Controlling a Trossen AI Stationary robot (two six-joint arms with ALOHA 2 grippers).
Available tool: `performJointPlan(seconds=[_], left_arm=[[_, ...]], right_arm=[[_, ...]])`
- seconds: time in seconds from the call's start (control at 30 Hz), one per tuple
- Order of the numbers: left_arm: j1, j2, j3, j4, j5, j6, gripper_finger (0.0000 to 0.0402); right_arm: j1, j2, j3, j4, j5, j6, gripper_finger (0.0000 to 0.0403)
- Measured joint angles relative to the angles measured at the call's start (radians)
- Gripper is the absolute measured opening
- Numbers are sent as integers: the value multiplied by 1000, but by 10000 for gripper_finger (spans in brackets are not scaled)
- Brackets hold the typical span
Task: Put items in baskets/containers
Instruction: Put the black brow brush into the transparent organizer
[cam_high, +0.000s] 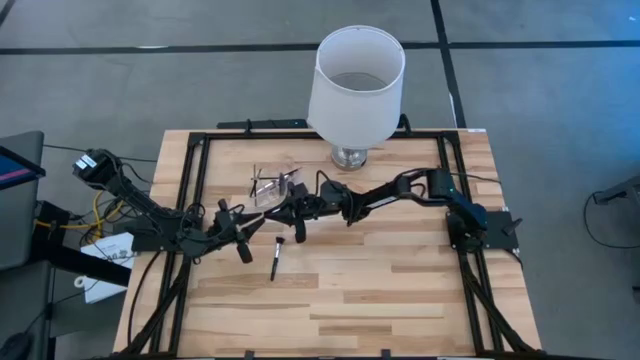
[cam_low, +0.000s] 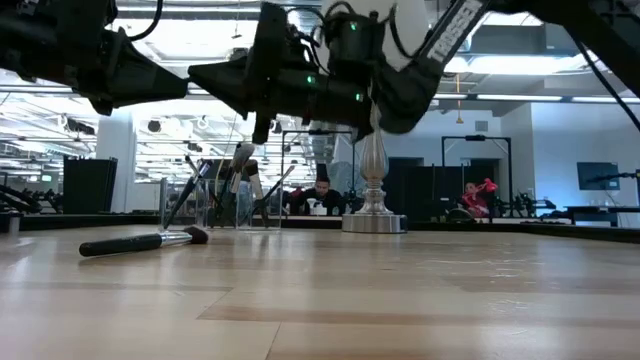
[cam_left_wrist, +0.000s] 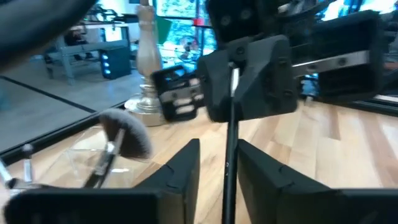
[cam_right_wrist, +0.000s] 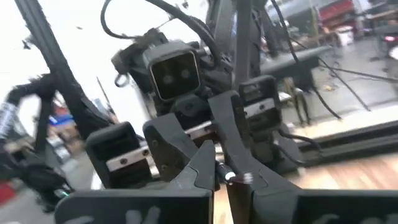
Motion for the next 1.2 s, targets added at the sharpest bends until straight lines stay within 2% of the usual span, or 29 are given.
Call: performJointPlan(seconds=[0.07,0.2,0.27,0.33,0.47,0.63,0.73,0.87,1.0,1.2], left_arm=[[1,-1,0,1,-30,0,111],[1,-3,0,9,-104,0,135],[1,-3,0,9,-148,3,142],[1,-3,0,12,-198,35,146],[1,-3,0,17,-256,78,149],[1,-3,0,39,-250,78,143],[1,-3,0,46,-196,78,137],[1,-3,0,51,-93,78,126],[1,-3,0,54,-91,78,113],[4,-3,0,57,-89,78,101]], right_arm=[[12,-51,2,-128,68,-71,8],[42,-198,1,-489,300,-258,6],[52,-274,0,-628,414,-305,5],[55,-343,1,-716,476,-311,6],[56,-429,1,-839,521,-303,8],[36,-453,3,-878,573,-307,5],[18,-421,71,-987,585,-321,5],[6,-376,228,-1240,622,-314,5],[-13,-317,343,-1439,685,-297,8],[-83,-212,362,-1426,636,-297,6]])
